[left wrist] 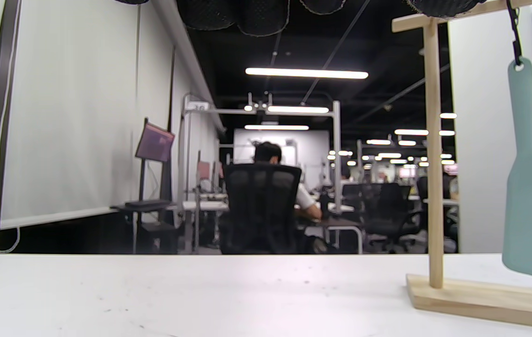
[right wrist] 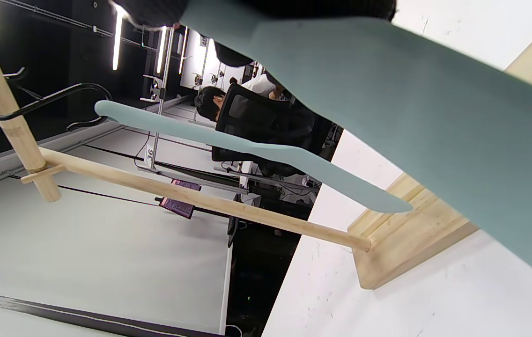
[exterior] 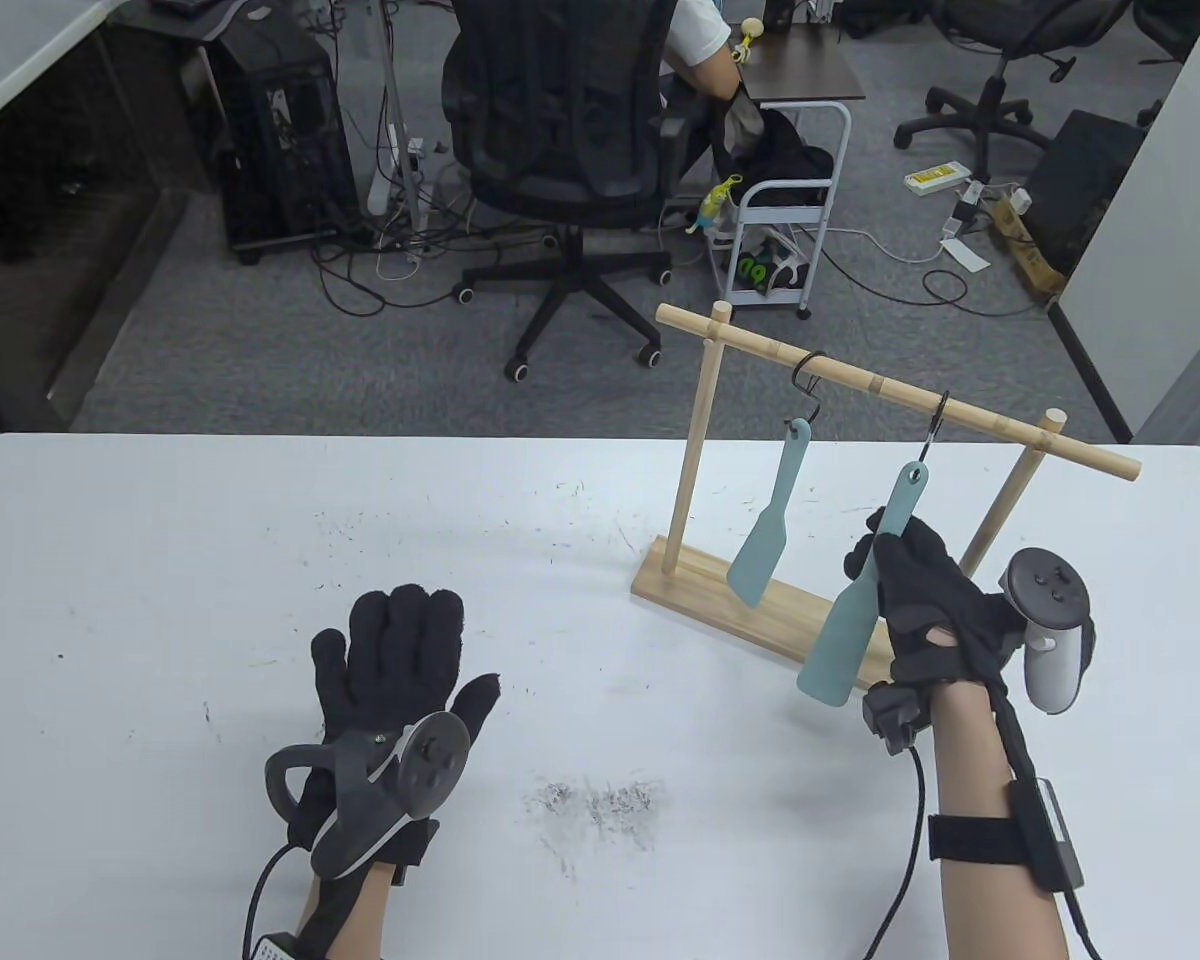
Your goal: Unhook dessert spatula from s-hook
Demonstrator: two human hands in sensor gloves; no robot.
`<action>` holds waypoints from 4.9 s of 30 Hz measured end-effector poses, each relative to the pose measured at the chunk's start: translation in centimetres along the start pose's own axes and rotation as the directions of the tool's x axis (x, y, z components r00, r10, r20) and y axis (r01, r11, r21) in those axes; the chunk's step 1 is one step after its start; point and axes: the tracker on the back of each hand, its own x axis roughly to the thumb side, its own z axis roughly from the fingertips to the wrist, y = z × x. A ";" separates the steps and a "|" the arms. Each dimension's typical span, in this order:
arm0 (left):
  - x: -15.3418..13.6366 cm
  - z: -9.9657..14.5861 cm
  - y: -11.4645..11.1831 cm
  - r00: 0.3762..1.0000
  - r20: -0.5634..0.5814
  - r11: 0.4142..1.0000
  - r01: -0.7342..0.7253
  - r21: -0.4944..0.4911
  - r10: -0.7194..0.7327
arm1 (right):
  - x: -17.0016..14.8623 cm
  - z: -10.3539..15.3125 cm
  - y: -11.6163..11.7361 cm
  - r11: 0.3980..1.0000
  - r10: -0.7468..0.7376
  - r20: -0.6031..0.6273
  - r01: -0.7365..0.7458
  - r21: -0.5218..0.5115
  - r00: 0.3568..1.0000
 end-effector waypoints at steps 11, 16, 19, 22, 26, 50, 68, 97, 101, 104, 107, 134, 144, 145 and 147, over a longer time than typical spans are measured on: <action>0.0 0.1 0.0 1.000 -0.001 1.000 -0.004 0.002 0.004 | 0.5 0.5 0.1 1.000 -0.007 0.019 0.007 0.024 1.000; 0.0 0.1 0.0 1.000 0.000 1.000 -0.004 0.002 0.004 | 0.5 0.6 0.0 1.000 -0.012 0.020 0.011 0.021 1.000; 0.0 0.1 0.0 1.000 0.000 1.000 -0.004 0.002 0.004 | 0.5 0.6 0.0 1.000 -0.009 0.018 0.008 0.023 1.000; 0.0 0.1 0.0 1.000 0.000 1.000 -0.004 0.002 0.004 | 0.4 0.7 0.0 1.000 -0.006 0.019 0.005 0.024 1.000; -0.1 0.1 0.0 1.000 -0.001 1.000 -0.008 0.003 0.008 | 0.6 0.7 0.0 1.000 -0.007 0.026 0.006 0.030 1.000; -0.1 0.1 -0.1 1.000 -0.004 1.000 -0.003 -0.012 0.003 | 0.9 1.2 0.2 0.999 -0.002 0.045 0.000 0.049 0.999; -0.1 0.1 -0.1 1.000 -0.005 1.000 -0.004 -0.013 0.004 | 1.3 1.5 0.1 0.998 -0.016 0.066 0.012 0.055 0.998; -0.2 0.1 0.1 1.000 0.001 1.000 -0.021 -0.018 0.021 | -5.6 5.4 2.1 0.889 0.342 0.037 -0.336 0.312 0.939; -0.2 0.2 0.1 1.000 0.000 1.000 -0.020 -0.021 0.020 | -8.1 5.3 3.2 0.840 0.398 -0.006 -0.362 0.403 0.917; -0.1 0.1 0.0 1.000 0.002 1.000 -0.016 -0.027 0.016 | -9.3 5.5 4.0 0.811 0.460 -0.030 -0.407 0.420 0.887; 0.1 0.1 -0.1 1.000 0.007 0.999 -0.012 -0.032 0.012 | -10.2 5.7 4.5 0.800 0.484 -0.066 -0.411 0.438 0.873; 0.4 0.0 -0.2 1.000 0.011 0.999 -0.004 -0.053 0.005 | -10.6 6.2 6.5 0.186 0.982 -0.088 -0.943 0.276 0.168; 0.5 -0.1 -0.2 1.000 0.011 0.998 0.005 -0.061 -0.004 | -11.0 6.2 8.1 0.031 0.996 -0.085 -0.964 0.263 0.009; 0.5 -0.1 -0.2 1.000 0.011 0.998 0.007 -0.062 -0.007 | -11.1 6.2 8.2 0.024 0.996 -0.085 -0.964 0.265 0.001; 0.5 -0.1 -0.2 1.000 0.012 0.998 0.009 -0.062 -0.008 | -11.1 6.2 8.4 0.005 0.996 -0.087 -0.967 0.253 -0.018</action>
